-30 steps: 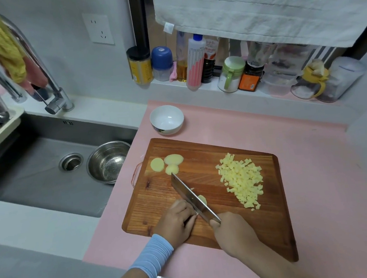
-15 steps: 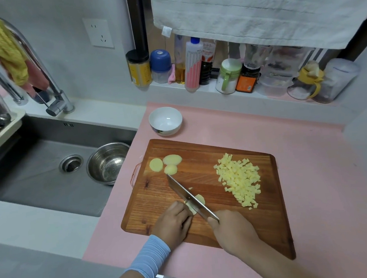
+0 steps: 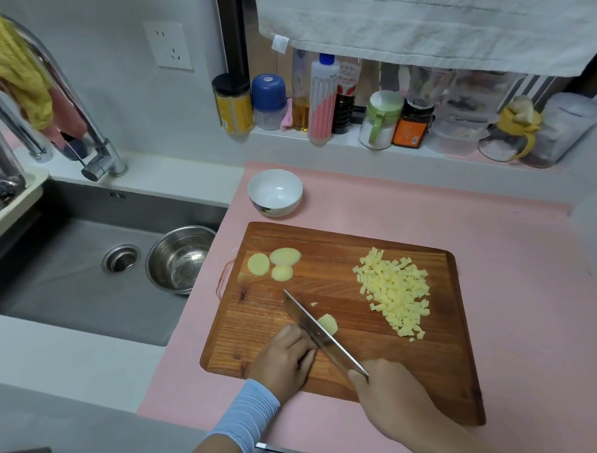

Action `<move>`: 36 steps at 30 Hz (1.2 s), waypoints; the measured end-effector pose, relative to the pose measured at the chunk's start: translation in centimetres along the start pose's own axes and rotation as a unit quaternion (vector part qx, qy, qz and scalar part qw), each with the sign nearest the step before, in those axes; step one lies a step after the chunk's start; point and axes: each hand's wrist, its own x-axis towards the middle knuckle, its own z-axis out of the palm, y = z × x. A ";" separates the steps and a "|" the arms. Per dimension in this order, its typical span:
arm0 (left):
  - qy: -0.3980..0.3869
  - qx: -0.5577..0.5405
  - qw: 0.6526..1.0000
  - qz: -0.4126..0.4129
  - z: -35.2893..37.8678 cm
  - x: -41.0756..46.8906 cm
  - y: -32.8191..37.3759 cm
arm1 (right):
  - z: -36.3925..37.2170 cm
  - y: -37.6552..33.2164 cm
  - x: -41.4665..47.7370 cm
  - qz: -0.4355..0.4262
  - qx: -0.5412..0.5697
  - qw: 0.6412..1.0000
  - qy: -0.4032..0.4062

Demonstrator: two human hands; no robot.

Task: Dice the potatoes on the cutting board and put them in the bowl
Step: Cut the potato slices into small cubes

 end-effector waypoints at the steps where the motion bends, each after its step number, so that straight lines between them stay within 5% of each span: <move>1: 0.000 0.000 1.000 -0.001 0.0 0.0 0.0 | 0.0 0.0 0.3 0.005 0.009 1.000 -0.005; 13: -0.005 0.016 1.000 0.001 0.1 0.2 -0.2 | -0.4 -0.8 3.8 0.017 0.073 0.996 -0.038; 21: -0.021 0.012 0.999 -0.047 -0.4 1.0 0.2 | -2.9 0.4 4.3 -0.048 0.077 0.996 -0.024; 24: 0.108 0.003 0.980 -0.166 -2.9 2.4 0.9 | -3.7 1.3 4.1 -0.104 0.004 0.994 0.038; 26: 0.261 -0.013 0.929 -0.263 -5.7 3.7 1.1 | -4.7 2.0 3.7 -0.156 -0.076 0.980 0.094; 28: 0.305 0.003 0.907 -0.291 -8.4 5.0 0.9 | -5.8 2.7 3.7 -0.211 -0.184 0.951 0.128; 31: 0.082 -0.033 0.952 -0.294 -10.3 7.6 1.2 | -6.7 2.9 3.7 -0.254 -0.283 0.916 0.127; 34: -0.233 -0.056 0.914 -0.329 -9.6 10.0 2.9 | -6.5 2.8 3.7 -0.267 -0.337 0.895 0.121; 36: -0.310 -0.022 0.892 -0.328 -8.2 10.5 3.3 | -6.5 2.7 3.5 -0.263 -0.344 0.893 0.126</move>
